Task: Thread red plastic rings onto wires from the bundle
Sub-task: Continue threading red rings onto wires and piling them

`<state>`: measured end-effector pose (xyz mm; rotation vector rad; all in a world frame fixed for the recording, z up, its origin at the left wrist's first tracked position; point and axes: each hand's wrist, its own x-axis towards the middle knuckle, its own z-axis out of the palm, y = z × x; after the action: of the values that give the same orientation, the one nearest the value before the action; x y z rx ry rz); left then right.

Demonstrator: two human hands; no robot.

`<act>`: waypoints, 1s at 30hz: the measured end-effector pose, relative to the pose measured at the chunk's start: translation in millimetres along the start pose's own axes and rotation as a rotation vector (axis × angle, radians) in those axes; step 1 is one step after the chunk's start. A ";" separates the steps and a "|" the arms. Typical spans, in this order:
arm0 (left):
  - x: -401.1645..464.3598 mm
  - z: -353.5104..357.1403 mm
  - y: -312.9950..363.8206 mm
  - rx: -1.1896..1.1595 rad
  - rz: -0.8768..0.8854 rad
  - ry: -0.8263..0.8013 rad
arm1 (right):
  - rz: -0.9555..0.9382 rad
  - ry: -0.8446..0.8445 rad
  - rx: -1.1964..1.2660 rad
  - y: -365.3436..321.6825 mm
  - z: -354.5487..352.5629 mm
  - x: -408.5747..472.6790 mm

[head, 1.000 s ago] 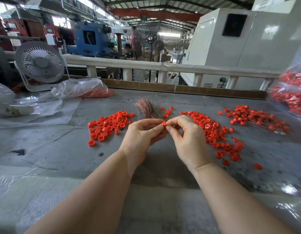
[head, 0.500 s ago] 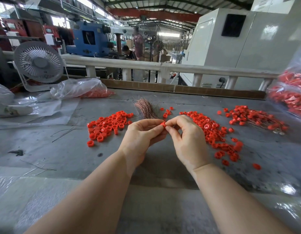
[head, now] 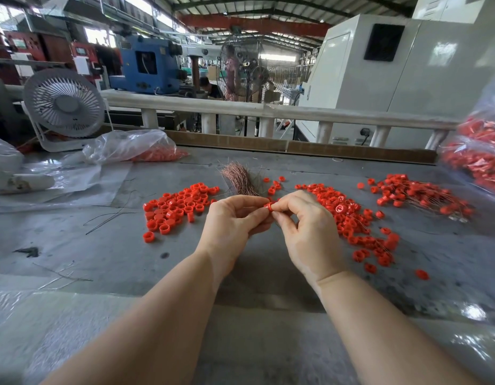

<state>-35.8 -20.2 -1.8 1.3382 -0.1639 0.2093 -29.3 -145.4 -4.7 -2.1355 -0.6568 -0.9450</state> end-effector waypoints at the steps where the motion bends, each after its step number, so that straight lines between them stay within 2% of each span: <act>1: 0.2 0.0 -0.4 0.011 0.011 -0.001 | -0.001 0.003 0.003 -0.5 -0.3 -0.1; 17: -1.5 2.1 0.8 0.082 0.128 0.000 | 0.027 0.038 0.042 -3.4 0.3 -0.4; 30: 0.4 -2.7 -4.0 -0.071 -0.028 0.008 | -0.028 0.045 -0.003 -4.3 3.6 -0.9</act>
<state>-34.4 -18.4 -6.1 1.2687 -0.1444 0.1832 -31.2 -140.2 -5.4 -2.1071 -0.6645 -1.0062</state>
